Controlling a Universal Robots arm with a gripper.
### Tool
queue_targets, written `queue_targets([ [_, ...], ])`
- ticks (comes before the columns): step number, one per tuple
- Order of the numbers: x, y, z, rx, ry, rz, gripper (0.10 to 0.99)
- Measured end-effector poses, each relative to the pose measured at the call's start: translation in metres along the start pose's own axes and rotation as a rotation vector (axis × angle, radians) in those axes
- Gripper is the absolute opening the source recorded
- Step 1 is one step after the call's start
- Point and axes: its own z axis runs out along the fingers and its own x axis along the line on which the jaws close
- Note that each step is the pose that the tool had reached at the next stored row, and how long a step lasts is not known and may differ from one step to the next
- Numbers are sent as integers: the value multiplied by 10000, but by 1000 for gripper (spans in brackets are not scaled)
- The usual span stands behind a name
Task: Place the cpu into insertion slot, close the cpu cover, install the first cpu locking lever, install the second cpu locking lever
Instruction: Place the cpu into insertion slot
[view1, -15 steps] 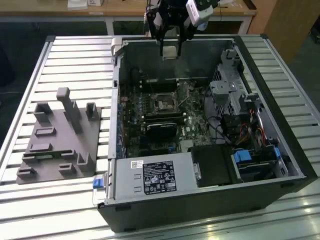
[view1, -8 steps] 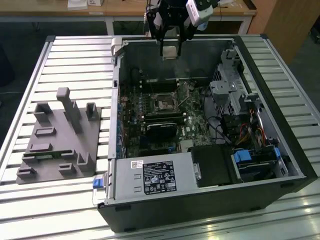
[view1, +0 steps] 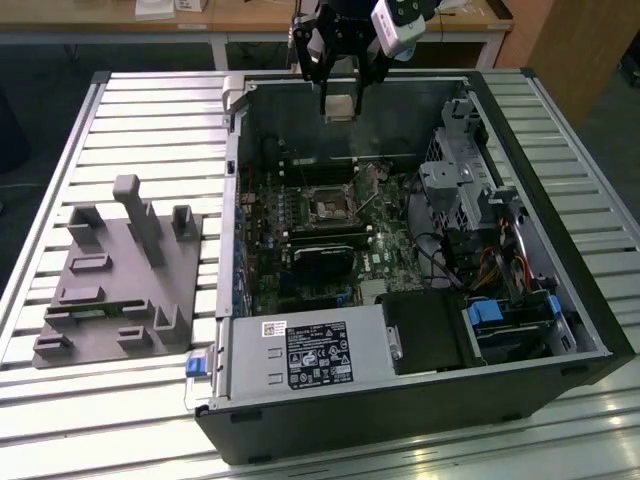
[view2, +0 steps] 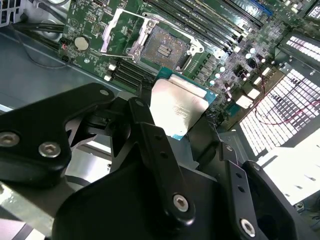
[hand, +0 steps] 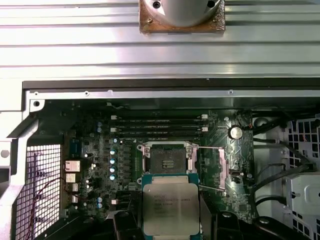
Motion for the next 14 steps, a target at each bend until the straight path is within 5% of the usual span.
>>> queue_targets([
  [14, -5, -23, 255, 0, 0, 0, 541],
])
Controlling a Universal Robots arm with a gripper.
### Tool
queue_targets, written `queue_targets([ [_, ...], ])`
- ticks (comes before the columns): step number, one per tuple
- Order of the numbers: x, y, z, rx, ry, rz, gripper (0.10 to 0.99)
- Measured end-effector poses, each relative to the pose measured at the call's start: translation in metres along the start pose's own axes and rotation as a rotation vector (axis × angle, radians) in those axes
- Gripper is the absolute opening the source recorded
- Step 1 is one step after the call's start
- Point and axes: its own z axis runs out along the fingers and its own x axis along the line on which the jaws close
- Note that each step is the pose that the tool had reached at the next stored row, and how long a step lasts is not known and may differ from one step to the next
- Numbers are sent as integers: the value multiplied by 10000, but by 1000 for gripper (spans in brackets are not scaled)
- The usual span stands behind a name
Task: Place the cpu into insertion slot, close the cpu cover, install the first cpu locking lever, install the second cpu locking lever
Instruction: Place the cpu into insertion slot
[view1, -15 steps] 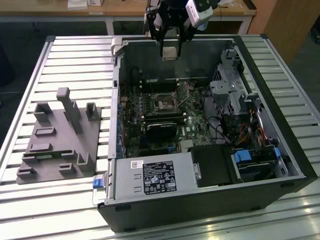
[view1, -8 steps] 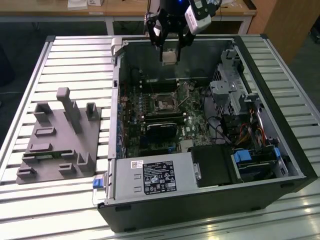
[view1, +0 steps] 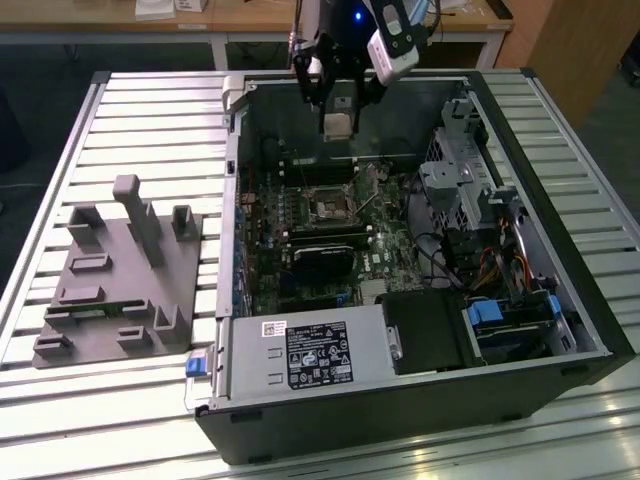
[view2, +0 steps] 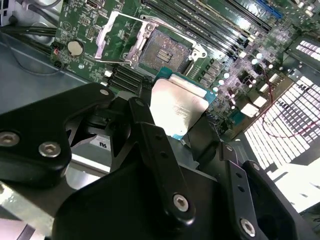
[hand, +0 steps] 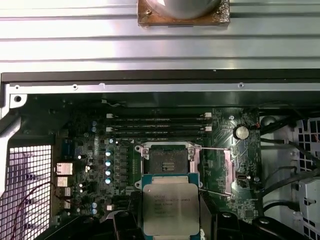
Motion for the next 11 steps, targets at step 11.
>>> queue_targets([
  [11, -2, -18, 197, 2, 1, 0, 541],
])
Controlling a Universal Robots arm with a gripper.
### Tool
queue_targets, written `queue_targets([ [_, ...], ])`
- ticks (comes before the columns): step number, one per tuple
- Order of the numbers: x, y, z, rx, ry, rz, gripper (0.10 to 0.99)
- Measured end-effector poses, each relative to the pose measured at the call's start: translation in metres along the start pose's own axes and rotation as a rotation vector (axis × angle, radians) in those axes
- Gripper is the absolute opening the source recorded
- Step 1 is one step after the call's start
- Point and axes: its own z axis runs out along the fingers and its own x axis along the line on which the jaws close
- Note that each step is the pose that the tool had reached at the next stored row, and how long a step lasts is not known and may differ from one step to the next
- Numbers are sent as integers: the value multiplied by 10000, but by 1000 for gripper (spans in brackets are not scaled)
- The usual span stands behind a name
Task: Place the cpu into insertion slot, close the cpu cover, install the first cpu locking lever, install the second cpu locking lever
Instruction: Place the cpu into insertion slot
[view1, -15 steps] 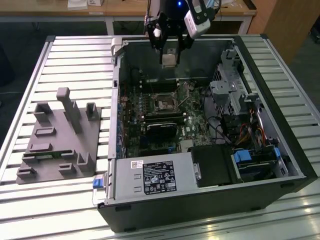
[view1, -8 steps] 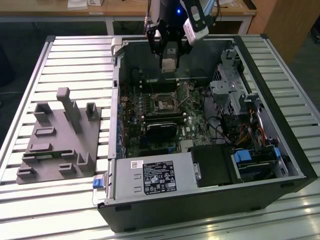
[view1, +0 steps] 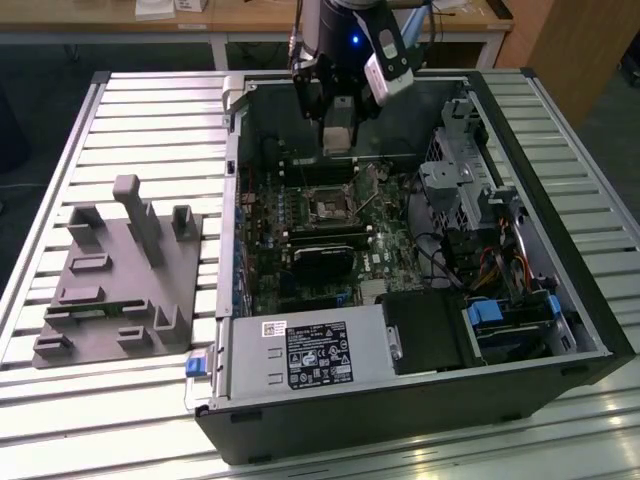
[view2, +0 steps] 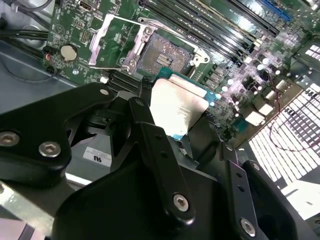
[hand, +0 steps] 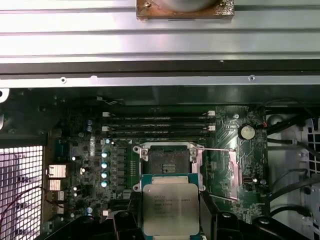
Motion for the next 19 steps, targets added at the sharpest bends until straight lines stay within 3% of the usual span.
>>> queue_targets([
  [14, -6, -23, 255, 0, 34, 3, 541],
  [19, -62, -30, 344, 0, 43, 4, 541],
])
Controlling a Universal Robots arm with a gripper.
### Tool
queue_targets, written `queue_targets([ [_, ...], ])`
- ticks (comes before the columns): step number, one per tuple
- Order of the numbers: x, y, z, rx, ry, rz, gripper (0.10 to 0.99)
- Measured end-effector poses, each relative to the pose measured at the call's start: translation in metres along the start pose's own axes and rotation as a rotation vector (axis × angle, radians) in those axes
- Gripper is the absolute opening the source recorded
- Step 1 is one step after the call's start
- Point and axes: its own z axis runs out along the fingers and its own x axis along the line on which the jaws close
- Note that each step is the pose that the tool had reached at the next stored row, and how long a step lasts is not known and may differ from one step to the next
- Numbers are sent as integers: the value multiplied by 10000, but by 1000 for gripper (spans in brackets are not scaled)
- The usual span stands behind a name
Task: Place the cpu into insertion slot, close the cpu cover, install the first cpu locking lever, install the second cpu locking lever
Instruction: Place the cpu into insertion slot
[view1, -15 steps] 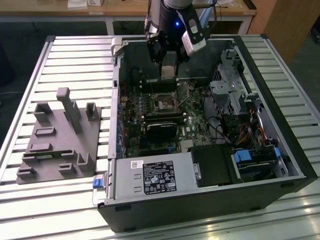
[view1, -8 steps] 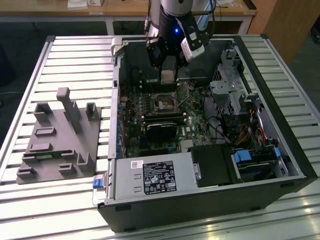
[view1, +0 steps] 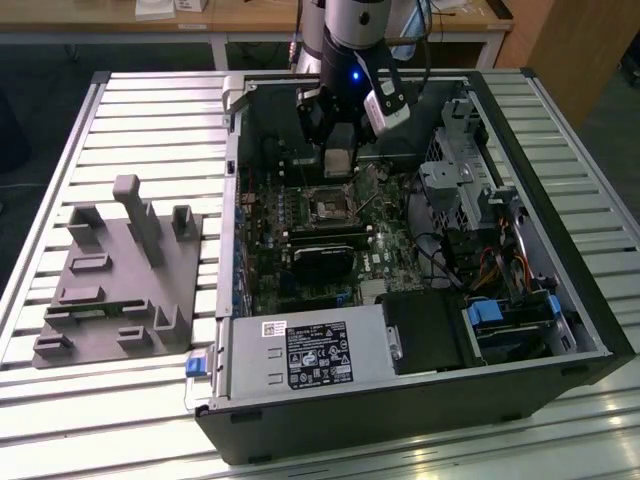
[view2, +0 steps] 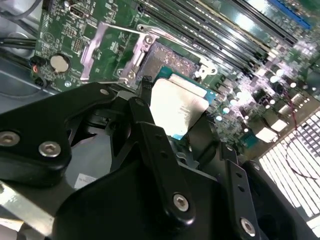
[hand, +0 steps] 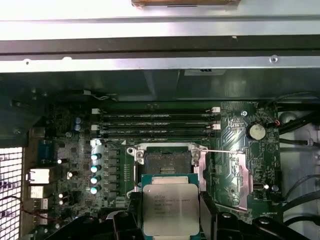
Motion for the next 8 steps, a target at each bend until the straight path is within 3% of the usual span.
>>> queue_targets([
  [8, -30, -13, 145, 1, 13, 1, 541],
])
